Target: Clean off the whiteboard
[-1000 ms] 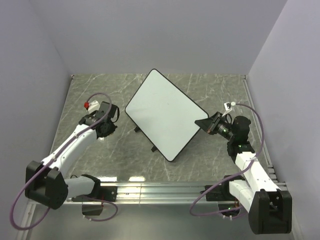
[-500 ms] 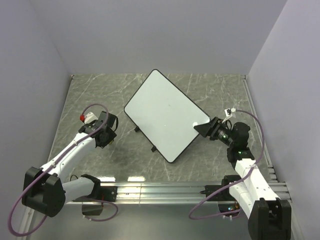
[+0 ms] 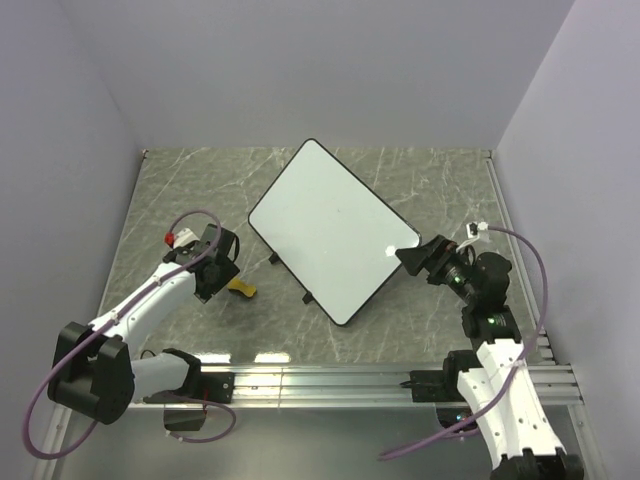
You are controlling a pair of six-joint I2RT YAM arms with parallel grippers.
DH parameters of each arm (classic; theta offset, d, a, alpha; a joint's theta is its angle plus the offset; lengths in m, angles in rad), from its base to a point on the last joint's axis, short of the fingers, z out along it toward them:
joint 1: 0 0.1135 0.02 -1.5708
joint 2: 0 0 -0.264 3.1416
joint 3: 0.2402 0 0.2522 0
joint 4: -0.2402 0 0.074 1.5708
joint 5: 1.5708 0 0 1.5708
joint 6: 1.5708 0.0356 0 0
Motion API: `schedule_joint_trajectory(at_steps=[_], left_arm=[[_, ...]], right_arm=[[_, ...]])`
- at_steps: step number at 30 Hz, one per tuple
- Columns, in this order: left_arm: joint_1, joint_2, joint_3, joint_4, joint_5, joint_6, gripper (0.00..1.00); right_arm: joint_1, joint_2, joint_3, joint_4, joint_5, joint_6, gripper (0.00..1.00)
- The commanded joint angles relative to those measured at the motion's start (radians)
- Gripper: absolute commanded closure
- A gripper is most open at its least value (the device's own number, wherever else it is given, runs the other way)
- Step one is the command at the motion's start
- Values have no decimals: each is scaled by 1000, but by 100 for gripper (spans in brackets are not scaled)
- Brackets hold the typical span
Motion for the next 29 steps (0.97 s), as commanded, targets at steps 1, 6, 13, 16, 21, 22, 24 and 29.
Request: schedule_joint_trajectory(at_steps=[1,6,13,16,21,22,24,29], left_arm=[[-6,-6,26,12,12,17,31],[-7,-67,80,34,47,99,16],[-13,-116,133,50,125,182,5],[-25,-135,141,71,144,195,3],[-64,-130,176,96,138,213,1],[-68,-130,185,97,132,225,1],[-76,-127,224,91,112,244,0],[-82,-104,345,75,11,363,1]], right_arm=[[6,-76,102,-131,105,-15,0],[8,-135,266,-285,209,-65,0],[8,29,528,-489,242,-38,0],[8,103,663,-553,219,-19,0],[6,106,712,-404,96,51,0],[8,111,717,-362,82,59,0],[8,137,746,-342,58,64,0],[9,189,838,-400,79,12,0]])
